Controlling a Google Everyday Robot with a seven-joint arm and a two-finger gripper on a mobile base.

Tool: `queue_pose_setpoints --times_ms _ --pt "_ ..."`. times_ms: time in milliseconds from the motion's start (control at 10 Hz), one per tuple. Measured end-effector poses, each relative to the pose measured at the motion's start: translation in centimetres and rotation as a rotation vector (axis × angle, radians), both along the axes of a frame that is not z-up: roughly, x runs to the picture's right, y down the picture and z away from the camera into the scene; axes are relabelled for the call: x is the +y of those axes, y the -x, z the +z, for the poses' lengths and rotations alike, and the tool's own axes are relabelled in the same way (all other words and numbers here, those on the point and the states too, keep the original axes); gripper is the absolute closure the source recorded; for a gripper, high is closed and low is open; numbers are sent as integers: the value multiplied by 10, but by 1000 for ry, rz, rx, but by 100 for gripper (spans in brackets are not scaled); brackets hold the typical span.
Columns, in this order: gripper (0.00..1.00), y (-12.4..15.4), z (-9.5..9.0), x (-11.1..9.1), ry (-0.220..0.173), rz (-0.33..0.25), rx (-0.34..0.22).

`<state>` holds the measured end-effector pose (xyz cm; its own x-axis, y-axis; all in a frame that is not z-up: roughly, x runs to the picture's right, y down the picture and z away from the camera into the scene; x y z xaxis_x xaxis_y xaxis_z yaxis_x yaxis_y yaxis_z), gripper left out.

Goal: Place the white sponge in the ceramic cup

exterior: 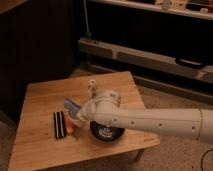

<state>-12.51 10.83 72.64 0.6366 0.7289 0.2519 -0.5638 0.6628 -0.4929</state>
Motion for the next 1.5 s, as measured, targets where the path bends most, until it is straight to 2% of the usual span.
queue_pose_setpoints --times_ms 100,200,1500 --pt "22 0 0 0 0 0 0" --pt "20 0 0 1 1 0 3" --pt "20 -2 0 3 -7 -3 22"
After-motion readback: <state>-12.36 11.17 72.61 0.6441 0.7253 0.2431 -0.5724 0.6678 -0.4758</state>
